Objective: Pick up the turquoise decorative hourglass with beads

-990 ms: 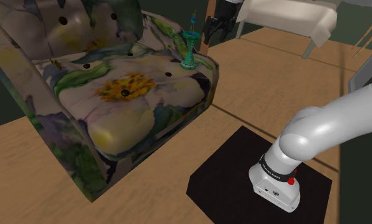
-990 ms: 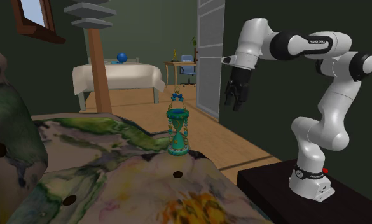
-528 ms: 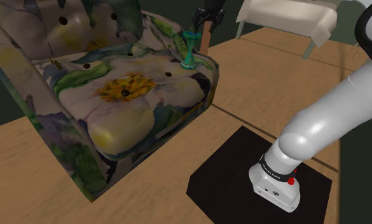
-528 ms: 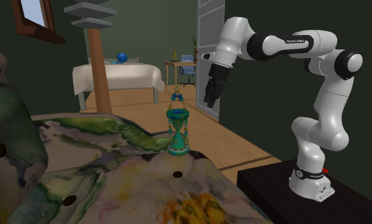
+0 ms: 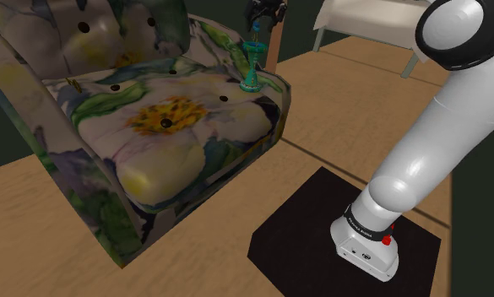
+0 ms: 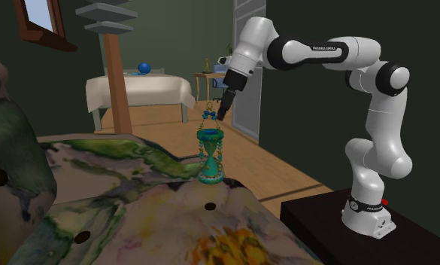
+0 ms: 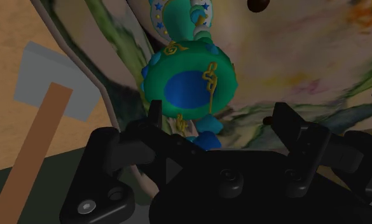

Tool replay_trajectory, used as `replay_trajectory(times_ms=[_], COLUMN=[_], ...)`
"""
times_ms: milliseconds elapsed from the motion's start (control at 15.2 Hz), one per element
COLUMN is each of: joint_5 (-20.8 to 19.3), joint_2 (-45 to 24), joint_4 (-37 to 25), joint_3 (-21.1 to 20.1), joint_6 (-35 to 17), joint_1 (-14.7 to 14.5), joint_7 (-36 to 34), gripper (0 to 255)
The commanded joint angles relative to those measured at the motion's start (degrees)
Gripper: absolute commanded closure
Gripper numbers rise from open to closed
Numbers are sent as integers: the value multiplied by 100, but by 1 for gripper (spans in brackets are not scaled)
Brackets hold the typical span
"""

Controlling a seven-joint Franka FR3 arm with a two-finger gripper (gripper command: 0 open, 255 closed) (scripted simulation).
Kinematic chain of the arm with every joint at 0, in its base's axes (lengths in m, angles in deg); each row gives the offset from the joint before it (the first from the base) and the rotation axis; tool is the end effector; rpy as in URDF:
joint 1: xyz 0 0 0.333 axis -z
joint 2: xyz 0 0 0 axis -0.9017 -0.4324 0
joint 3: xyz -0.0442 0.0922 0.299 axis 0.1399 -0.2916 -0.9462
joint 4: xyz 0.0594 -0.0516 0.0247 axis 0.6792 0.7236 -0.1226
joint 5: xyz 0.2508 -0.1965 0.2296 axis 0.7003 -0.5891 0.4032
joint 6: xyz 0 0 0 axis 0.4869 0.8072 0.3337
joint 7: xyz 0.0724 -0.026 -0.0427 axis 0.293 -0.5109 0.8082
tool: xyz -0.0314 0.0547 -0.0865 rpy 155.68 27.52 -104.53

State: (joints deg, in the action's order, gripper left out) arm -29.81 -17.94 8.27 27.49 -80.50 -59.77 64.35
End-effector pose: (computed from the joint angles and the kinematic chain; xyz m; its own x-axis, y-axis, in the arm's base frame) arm 0.5769 -0.1011 0.6630 0.8709 -0.2960 0.3923 -0.3023 -0.9520 -0.0473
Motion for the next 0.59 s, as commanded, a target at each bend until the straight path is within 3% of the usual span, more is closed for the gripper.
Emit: replay_trajectory(times_ms=[0,462,528], joint_5=[8,-4,-4], joint_2=[-48,29,30], joint_4=[45,570,562], joint_3=[10,9,9], joint_6=[-129,-578,-570], joint_1=[10,9,9], joint_7=[-8,-18,-18], gripper=[0,0,255])
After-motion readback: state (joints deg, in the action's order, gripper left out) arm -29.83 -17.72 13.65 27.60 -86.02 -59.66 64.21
